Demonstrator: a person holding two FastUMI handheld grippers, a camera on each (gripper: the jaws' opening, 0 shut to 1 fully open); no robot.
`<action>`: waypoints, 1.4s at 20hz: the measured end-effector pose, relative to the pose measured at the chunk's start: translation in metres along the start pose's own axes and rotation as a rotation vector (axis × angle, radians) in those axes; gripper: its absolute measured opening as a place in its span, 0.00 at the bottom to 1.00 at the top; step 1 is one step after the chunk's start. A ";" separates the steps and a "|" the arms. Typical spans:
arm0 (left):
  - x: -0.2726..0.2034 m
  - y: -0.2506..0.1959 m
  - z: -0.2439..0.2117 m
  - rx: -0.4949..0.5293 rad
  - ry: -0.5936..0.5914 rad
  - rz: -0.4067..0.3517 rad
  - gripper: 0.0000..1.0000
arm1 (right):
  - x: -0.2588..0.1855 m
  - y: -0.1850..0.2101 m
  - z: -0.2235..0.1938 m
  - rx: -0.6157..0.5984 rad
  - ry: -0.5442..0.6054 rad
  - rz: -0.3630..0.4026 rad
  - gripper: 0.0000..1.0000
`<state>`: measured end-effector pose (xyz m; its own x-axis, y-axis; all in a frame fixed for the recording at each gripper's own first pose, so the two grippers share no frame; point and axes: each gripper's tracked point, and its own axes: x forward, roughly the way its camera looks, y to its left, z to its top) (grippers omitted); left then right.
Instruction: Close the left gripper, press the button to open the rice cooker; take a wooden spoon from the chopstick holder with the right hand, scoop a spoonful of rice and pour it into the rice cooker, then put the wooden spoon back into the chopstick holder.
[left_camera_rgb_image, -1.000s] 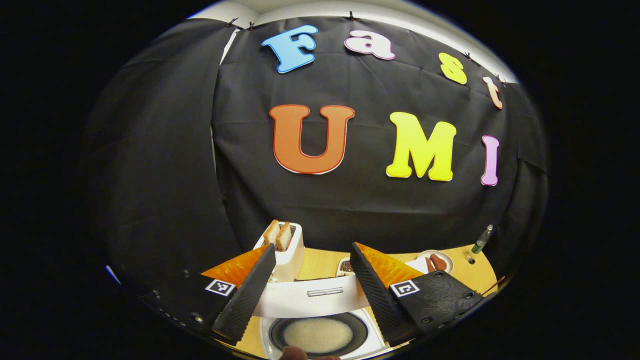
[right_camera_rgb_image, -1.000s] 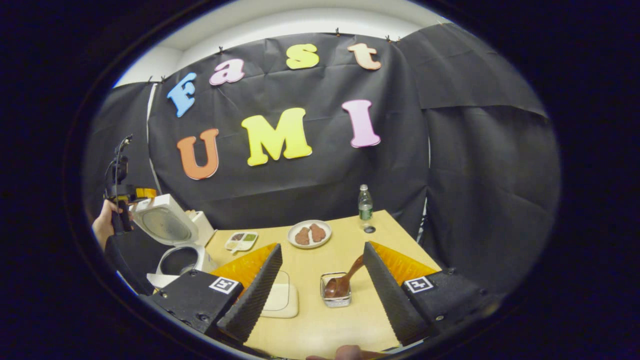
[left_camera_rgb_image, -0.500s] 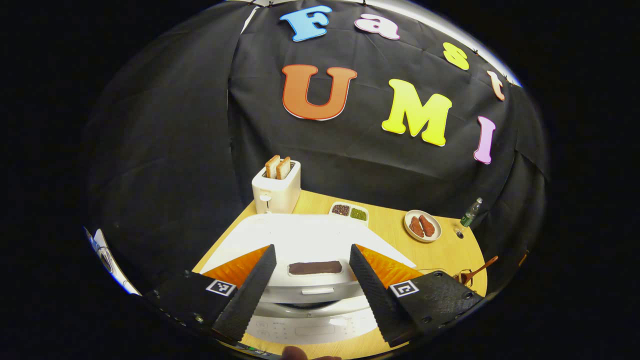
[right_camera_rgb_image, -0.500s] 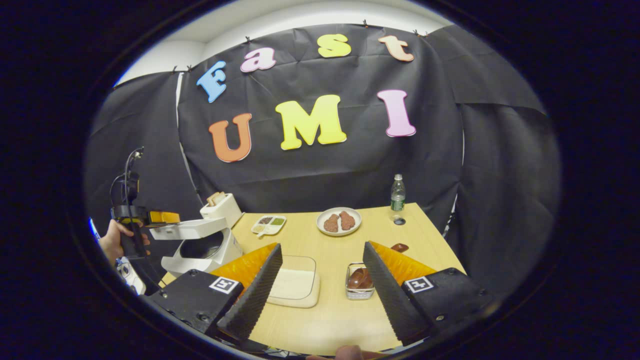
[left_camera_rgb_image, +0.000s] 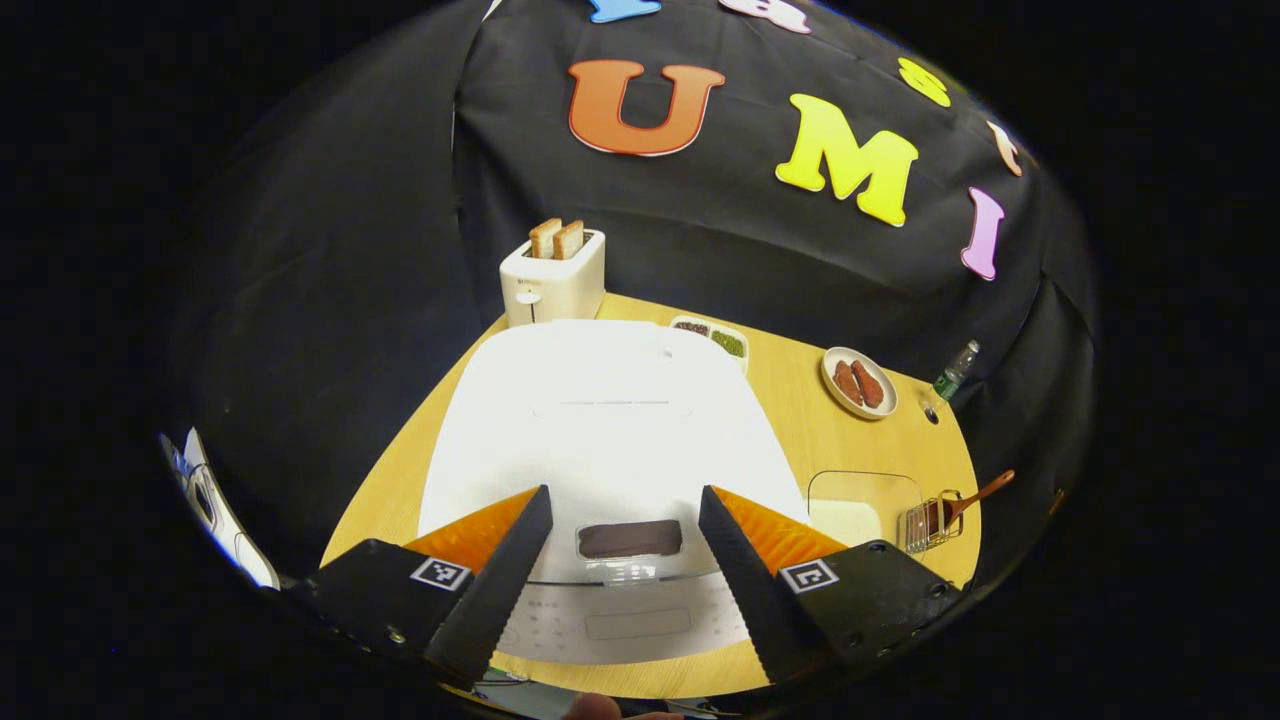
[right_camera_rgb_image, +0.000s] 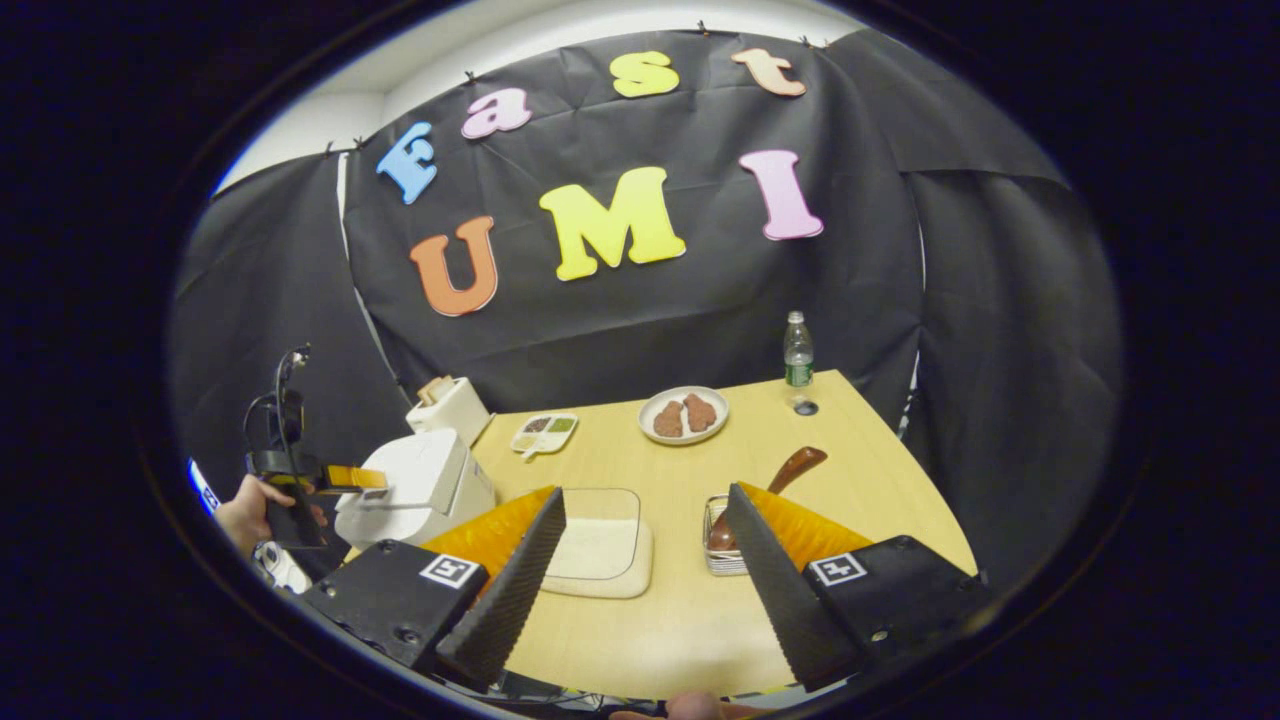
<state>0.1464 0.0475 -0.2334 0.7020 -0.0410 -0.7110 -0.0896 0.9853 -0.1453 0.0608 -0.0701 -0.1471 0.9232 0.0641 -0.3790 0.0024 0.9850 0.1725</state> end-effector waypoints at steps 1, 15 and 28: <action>0.001 0.000 -0.001 0.002 0.007 0.003 0.96 | 0.001 0.002 -0.001 -0.001 0.002 0.005 1.00; 0.012 0.003 -0.008 0.083 0.021 0.053 0.98 | 0.024 0.008 0.000 0.007 0.016 0.063 1.00; -0.025 -0.015 0.023 -0.037 -0.117 0.111 0.95 | 0.046 -0.021 0.044 -0.135 -0.079 0.113 1.00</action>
<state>0.1464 0.0377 -0.1974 0.7636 0.0893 -0.6395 -0.1957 0.9758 -0.0974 0.1197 -0.0950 -0.1278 0.9421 0.1675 -0.2904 -0.1492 0.9852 0.0843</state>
